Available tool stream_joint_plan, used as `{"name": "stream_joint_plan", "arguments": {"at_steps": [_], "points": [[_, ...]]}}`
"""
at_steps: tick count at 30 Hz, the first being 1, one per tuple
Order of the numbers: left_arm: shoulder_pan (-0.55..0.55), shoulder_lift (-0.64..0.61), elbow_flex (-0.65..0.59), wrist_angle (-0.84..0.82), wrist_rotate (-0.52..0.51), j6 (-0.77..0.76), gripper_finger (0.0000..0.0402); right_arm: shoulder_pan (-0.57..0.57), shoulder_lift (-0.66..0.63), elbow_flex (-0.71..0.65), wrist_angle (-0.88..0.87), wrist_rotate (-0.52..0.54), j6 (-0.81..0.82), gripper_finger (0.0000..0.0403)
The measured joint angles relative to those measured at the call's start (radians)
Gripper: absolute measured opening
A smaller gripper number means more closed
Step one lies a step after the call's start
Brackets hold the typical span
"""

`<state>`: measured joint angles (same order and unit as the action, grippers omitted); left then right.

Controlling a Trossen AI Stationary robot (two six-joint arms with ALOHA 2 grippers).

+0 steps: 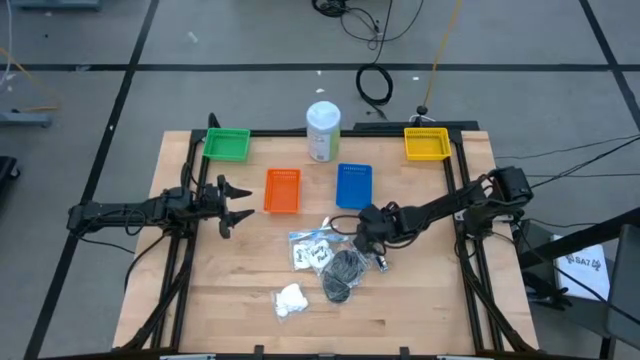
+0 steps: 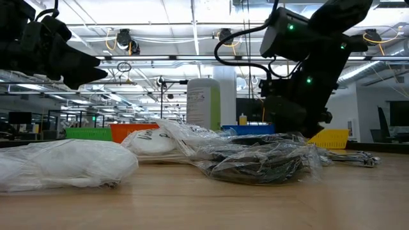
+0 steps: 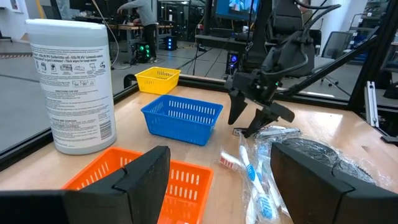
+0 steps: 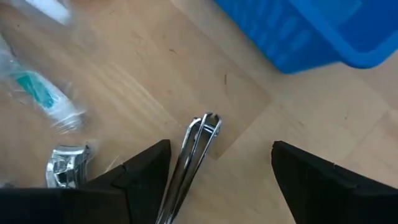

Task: Pick & Place Travel size toiletries
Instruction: Put the nail cutter into the yellow bin

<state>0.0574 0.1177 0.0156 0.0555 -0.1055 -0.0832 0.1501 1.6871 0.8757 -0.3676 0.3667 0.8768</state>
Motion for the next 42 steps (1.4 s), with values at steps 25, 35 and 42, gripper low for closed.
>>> {"name": "stream_joint_plan", "arguments": {"at_steps": [25, 35, 42], "points": [[0.0, 0.0, 0.0, 0.0, 0.0, 0.0, 0.0274, -0.005, -0.073, -0.004, -0.027, -0.066, -0.034, 0.0026], [0.0, 0.0, 0.0, 0.0, 0.0, 0.0, 0.0274, 0.033, -0.308, -0.003, -0.051, -0.06, -0.09, 0.0033], [0.0, 0.0, 0.0, 0.0, 0.0, 0.0, 0.0274, 0.038, -0.488, -0.002, -0.095, 0.016, -0.146, 0.0032]]}}
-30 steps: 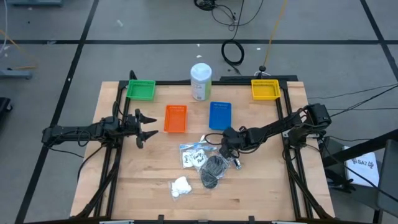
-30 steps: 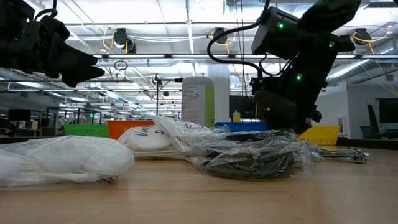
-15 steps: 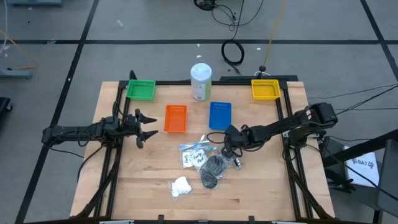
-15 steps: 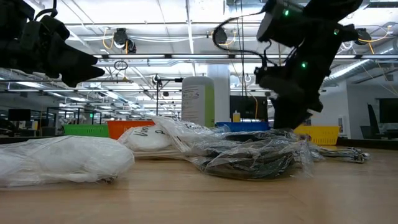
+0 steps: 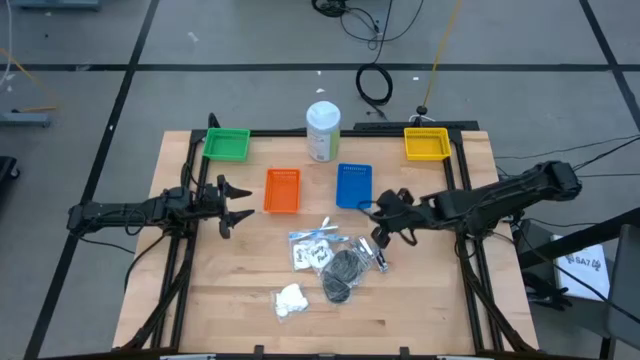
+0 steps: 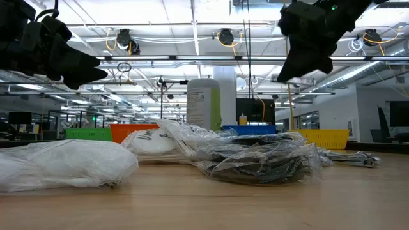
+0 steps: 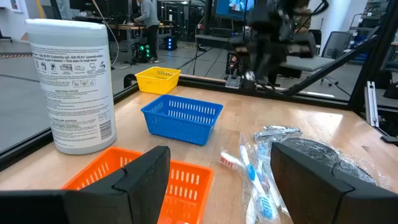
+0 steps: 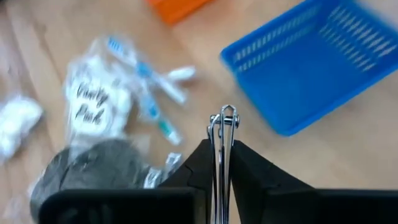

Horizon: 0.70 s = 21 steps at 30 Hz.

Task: Pick & Place Travel size toiletries
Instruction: Put the nail cutter into the yellow bin

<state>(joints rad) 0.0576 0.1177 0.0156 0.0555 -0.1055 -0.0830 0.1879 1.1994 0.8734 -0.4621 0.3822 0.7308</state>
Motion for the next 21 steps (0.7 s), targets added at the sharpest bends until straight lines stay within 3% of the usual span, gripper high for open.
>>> {"name": "stream_joint_plan", "arguments": {"at_steps": [9, 21], "points": [[0.0, 0.0, 0.0, 0.0, 0.0, 0.0, 0.0274, -0.135, -0.147, 0.001, -0.102, 0.199, -0.077, 0.0033], [0.0, 0.0, 0.0, 0.0, 0.0, 0.0, 0.0274, -0.618, -0.153, 0.001, -0.069, 0.198, -0.279, 0.0032]]}}
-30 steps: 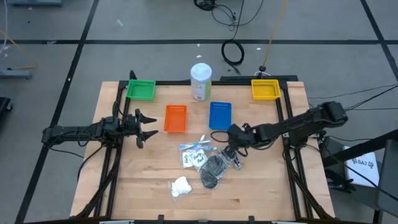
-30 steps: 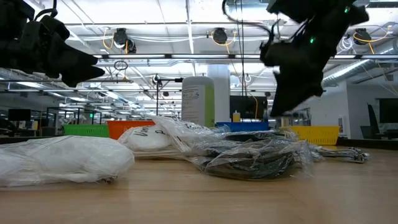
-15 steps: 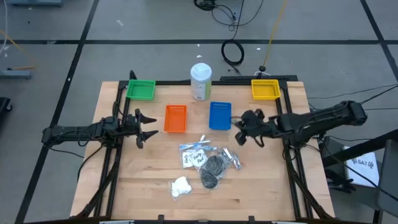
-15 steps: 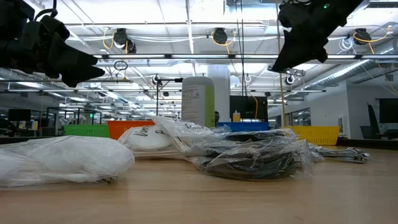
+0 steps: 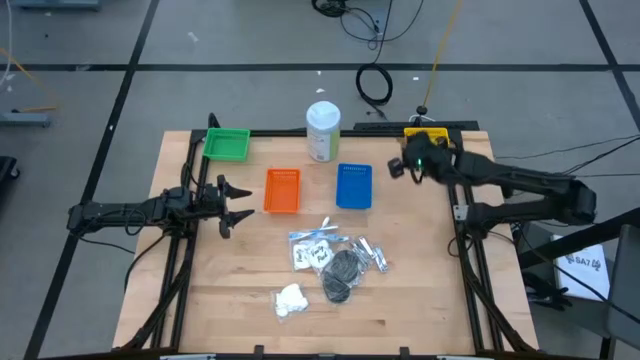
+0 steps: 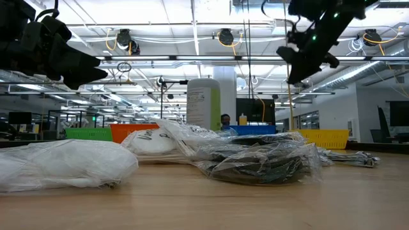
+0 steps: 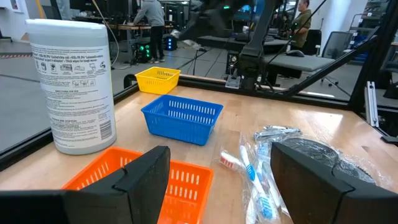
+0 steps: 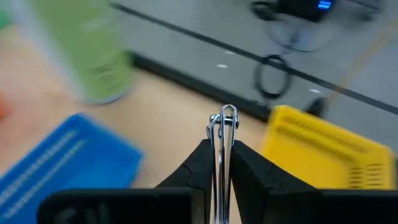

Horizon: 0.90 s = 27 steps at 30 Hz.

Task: Pick & Place Travel size toiletries
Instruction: Put the nail cutter into the yellow bin

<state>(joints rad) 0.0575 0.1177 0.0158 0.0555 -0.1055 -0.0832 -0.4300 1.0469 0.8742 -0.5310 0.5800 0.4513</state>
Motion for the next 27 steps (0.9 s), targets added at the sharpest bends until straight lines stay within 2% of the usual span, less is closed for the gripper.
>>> {"name": "stream_joint_plan", "arguments": {"at_steps": [4, 9, 21, 27], "points": [[0.0, 0.0, 0.0, 0.0, 0.0, 0.0, 0.0273, -0.162, 0.039, 0.0, 0.052, -0.017, -0.062, 0.0032], [0.0, 0.0, 0.0, 0.0, 0.0, 0.0, 0.0274, -0.301, 0.115, 0.0, 0.116, -0.185, -0.099, 0.0035], [0.0, 0.0, 0.0, 0.0, 0.0, 0.0, 0.0274, -0.45, 0.343, 0.0, 0.167, -0.192, -0.153, 0.0038], [0.0, 0.0, 0.0, 0.0, 0.0, 0.0, 0.0273, -0.486, 0.396, 0.0, 0.169, -0.191, -0.195, 0.0036]]}}
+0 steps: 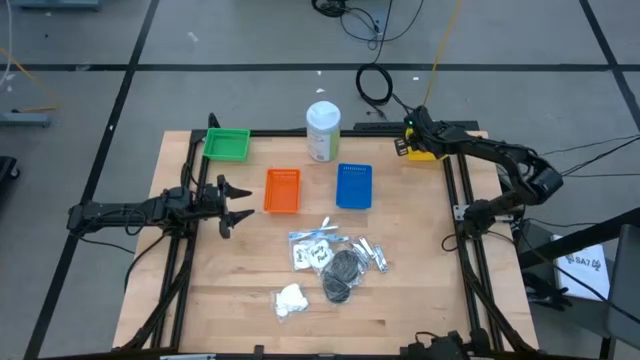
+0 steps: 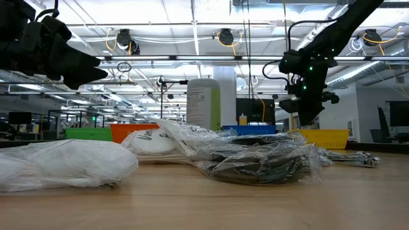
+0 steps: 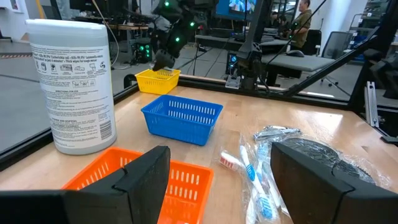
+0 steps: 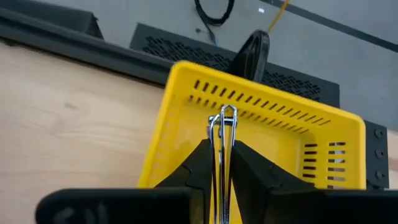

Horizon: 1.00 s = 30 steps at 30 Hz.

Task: Pick & Place Travel size toiletries
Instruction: Put the nail cutter into the yellow bin

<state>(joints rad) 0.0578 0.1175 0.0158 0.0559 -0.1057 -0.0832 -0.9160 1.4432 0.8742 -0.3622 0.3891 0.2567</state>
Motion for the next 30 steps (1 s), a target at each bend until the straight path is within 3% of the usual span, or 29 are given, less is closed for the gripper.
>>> {"name": "stream_joint_plan", "arguments": {"at_steps": [21, 23, 30], "points": [[0.0, 0.0, 0.0, 0.0, 0.0, 0.0, 0.0274, -0.024, 0.004, 0.0, 0.046, -0.011, -0.045, 0.0114], [0.0, 0.0, 0.0, 0.0, 0.0, 0.0, 0.0274, -0.02, -0.014, 0.0, 0.035, -0.067, -0.044, 0.0118], [0.0, 0.0, 0.0, 0.0, 0.0, 0.0, 0.0274, 0.066, -0.152, 0.0, 0.03, -0.425, -0.041, 0.0113]]}}
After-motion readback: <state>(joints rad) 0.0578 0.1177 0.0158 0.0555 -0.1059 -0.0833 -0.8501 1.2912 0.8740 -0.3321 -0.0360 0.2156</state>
